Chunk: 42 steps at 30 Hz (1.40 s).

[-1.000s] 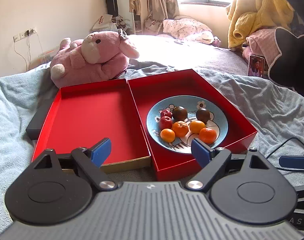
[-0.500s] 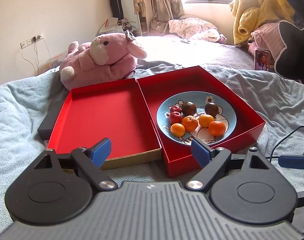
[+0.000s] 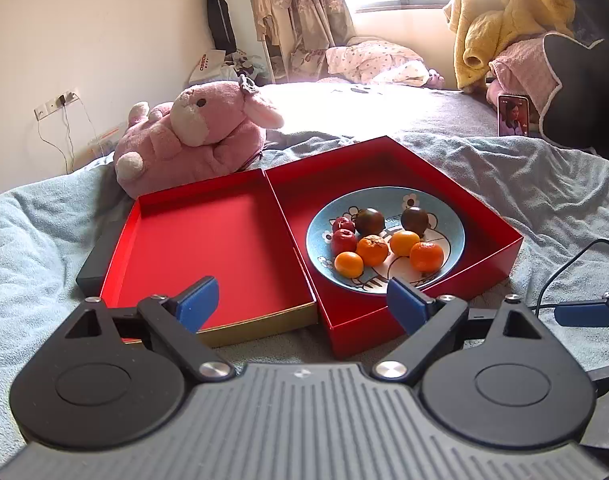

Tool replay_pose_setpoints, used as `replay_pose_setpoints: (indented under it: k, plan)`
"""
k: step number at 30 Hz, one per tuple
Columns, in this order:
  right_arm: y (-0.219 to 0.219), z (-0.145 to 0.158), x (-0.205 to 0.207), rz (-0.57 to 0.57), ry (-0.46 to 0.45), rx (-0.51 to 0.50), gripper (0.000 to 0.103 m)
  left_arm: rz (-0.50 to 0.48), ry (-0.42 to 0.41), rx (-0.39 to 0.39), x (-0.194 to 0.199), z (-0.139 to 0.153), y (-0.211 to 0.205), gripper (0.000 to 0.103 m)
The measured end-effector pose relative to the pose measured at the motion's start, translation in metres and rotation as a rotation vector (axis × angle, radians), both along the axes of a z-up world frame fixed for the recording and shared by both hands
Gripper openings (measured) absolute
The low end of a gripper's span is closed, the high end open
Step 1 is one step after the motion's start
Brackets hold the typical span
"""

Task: Organize fruits

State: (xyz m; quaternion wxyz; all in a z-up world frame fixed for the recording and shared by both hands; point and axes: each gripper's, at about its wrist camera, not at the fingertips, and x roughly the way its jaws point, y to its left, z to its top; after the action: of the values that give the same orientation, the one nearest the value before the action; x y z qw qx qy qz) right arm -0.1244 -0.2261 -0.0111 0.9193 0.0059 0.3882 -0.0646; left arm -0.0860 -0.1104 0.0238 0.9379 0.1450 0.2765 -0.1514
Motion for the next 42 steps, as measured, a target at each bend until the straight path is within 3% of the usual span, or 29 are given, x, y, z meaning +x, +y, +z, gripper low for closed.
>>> replay_pose_setpoints:
  k: [42]
  plan:
    - [-0.0001, -0.0056, 0.0014, 0.024, 0.015, 0.028, 0.070, 0.003, 0.024, 0.000, 0.0038, -0.0033, 0.0012, 0.096]
